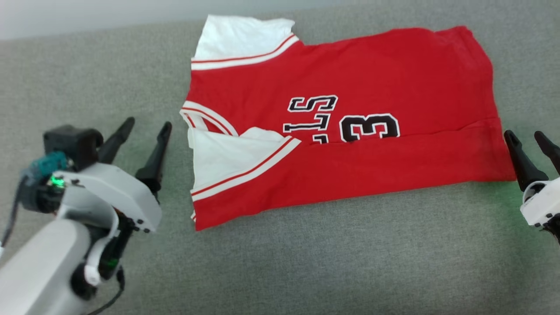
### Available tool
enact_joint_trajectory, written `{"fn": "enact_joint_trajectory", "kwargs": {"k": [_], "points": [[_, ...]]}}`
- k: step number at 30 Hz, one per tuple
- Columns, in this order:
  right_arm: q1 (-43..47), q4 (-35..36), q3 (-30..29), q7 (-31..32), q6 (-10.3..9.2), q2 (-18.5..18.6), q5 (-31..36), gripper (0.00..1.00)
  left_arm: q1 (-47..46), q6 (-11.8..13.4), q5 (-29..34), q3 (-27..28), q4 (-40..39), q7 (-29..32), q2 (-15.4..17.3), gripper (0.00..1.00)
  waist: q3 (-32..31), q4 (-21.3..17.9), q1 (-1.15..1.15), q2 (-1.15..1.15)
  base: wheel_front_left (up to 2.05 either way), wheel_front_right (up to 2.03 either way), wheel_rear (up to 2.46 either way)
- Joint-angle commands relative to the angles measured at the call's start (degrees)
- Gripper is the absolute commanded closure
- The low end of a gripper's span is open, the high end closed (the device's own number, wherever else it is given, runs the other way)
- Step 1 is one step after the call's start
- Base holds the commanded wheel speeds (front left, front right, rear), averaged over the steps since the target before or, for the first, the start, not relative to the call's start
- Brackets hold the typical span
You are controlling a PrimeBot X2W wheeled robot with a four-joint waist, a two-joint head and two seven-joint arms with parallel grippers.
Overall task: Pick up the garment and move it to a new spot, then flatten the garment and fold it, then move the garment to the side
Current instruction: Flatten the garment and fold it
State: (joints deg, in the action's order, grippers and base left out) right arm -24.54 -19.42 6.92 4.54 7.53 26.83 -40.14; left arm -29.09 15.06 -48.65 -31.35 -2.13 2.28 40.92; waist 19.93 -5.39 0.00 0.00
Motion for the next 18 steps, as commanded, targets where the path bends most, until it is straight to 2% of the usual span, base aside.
{"fn": "enact_joint_trajectory", "kwargs": {"k": [1,8,12,15,18], "points": [[0.84,0.69,-0.42,-0.04,-0.09,-0.02,0.42,0.0,-0.08,0.88,-0.2,-0.06,-2.03,1.97,1.03,0.0,-1.19,-0.15,0.0,0.0,0.0,0.0,0.0],[3.52,4.54,-2.43,1.39,-0.08,-1.22,1.42,0.0,0.88,7.0,-3.03,-3.93,-14.12,21.61,7.54,0.0,-2.33,-0.16,0.0,0.0,0.0,0.0,0.0],[4.0,6.04,-2.96,1.91,-0.09,-2.48,2.35,0.0,1.6,10.15,-5.77,-6.31,-18.29,31.27,9.38,0.0,-1.74,-0.74,0.0,0.0,0.0,0.0,0.0],[3.91,6.6,-2.81,2.12,-0.09,-3.33,2.51,0.0,2.33,12.3,-6.98,-6.78,-19.22,34.55,10.0,0.0,-0.77,-1.42,0.0,0.0,0.0,0.0,0.0],[3.45,6.96,-2.53,2.33,-0.08,-3.81,2.51,0.0,2.45,13.51,-8.2,-5.66,-18.68,34.51,9.29,0.0,0.32,-2.25,0.0,0.0,0.0,0.0,0.0]]}}
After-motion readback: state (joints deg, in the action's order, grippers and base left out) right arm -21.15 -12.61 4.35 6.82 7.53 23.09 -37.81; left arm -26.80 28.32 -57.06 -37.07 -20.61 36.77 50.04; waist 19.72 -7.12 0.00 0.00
